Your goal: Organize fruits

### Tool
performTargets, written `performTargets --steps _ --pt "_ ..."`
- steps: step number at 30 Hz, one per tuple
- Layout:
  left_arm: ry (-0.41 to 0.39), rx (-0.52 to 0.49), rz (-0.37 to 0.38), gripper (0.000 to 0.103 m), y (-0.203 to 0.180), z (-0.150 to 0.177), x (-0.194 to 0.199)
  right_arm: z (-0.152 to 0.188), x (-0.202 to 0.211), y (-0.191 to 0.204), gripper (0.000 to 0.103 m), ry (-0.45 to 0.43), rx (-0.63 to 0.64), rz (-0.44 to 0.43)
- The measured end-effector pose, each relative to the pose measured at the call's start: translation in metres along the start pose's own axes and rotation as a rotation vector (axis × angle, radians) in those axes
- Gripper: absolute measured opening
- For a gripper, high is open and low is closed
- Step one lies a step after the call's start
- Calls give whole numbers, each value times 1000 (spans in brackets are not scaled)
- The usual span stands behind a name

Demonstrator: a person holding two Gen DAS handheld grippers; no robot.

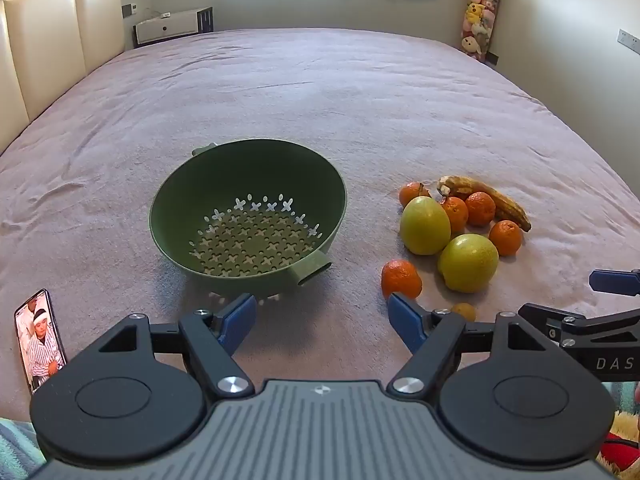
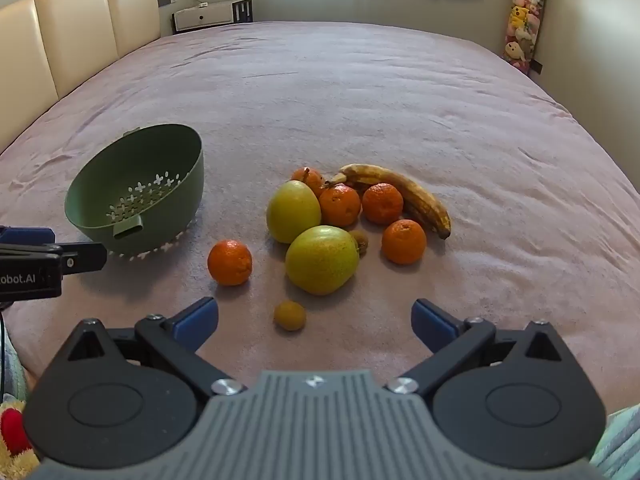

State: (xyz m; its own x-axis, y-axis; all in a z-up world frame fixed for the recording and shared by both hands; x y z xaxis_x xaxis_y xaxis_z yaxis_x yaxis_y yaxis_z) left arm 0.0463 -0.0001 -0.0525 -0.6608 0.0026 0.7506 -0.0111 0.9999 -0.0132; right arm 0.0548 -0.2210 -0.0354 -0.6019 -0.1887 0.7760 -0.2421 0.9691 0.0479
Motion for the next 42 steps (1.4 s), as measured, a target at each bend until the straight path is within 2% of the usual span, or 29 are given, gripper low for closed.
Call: performTargets --steps 42 --pt "-6 -7 -2 88 -3 -1 4 0 0 -3 99 4 -10 -1"
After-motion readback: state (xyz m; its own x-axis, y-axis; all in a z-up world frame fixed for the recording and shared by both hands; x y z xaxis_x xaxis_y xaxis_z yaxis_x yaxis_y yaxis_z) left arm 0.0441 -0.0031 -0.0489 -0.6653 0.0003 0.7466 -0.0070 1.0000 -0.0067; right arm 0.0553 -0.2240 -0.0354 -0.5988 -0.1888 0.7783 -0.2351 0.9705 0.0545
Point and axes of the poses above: each gripper's, at about its wrist camera, not at the fingertips, and x roughly against the way its jaws point, y to its left, z to its underside, the point moved 7 cm from there along -x, roughly the way its jaws point, and after that the axes turned 2 degrees about -x, right-handed, at the moved point
